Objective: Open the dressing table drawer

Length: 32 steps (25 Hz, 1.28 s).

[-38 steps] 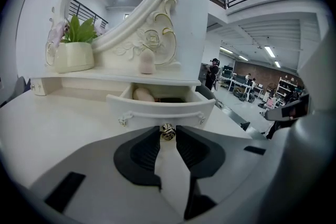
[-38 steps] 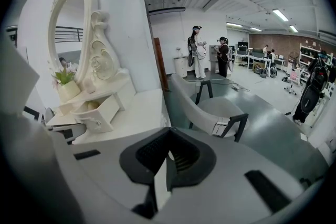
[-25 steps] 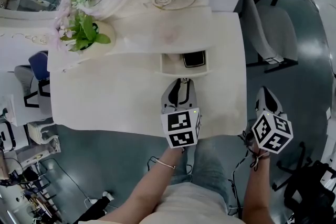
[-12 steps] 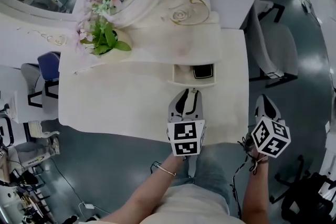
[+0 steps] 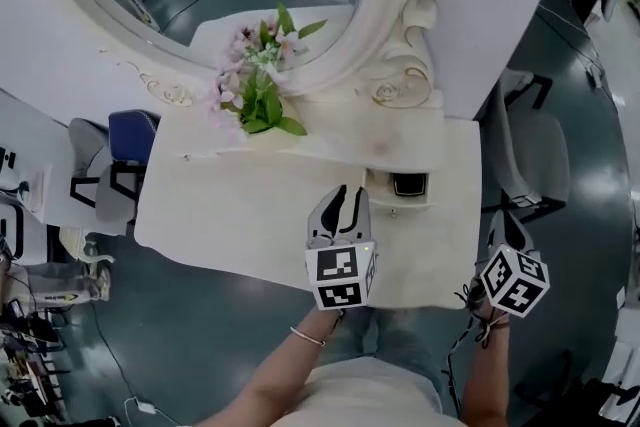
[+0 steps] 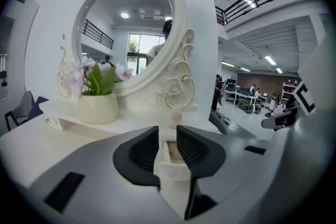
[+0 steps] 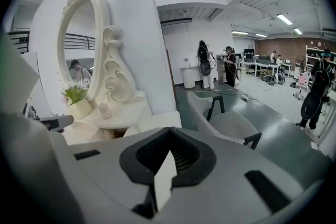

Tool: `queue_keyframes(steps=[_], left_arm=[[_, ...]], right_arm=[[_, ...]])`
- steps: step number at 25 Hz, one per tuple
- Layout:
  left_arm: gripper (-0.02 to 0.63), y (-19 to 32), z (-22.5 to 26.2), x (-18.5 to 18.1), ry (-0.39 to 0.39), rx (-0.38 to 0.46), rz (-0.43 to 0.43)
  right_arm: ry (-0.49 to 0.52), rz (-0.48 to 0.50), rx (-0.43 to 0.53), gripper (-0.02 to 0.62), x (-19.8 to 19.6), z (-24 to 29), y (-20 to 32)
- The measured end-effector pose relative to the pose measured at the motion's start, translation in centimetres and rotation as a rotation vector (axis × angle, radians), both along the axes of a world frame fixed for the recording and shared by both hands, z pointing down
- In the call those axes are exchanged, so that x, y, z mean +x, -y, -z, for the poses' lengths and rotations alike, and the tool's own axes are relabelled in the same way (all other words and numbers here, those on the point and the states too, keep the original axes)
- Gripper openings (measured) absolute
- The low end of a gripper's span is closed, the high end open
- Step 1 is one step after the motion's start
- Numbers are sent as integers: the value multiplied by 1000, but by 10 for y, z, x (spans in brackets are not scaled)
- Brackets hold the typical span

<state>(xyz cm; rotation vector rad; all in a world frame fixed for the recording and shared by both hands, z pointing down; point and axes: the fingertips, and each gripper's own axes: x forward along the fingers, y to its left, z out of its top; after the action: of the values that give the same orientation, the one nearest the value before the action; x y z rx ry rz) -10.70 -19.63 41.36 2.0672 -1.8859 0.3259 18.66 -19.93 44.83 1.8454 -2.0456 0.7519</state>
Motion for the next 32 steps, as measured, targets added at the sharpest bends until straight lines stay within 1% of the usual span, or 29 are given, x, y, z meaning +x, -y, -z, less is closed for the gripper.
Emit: queue_keyframes(steps=[3,7,11,13,19,23,26,32], left_arm=[[108,8,31,-27,13,63,47],[82,12,69,-57,15,124,97],[63,8,102,-78,6,184,119],[55,6,116,-86,7,201,119],[34,7,145,-114,17,219,118],[28,11,169,-133,14,268,146],[28,11,181,-142,21,288,151],[28,13,183,-150,26,288,146]], right_arm=[[9,22,46,8,-13,21,13],[10,66,113,8,-34,54,28],[7,106,180,8,-52,87,37],[6,125,216,8,-59,106,41],[24,168,344,8,-81,169,51],[16,170,424,8,-84,200,54],[-6,145,452,8,-76,209,52],[-10,114,437,8,-65,201,51]])
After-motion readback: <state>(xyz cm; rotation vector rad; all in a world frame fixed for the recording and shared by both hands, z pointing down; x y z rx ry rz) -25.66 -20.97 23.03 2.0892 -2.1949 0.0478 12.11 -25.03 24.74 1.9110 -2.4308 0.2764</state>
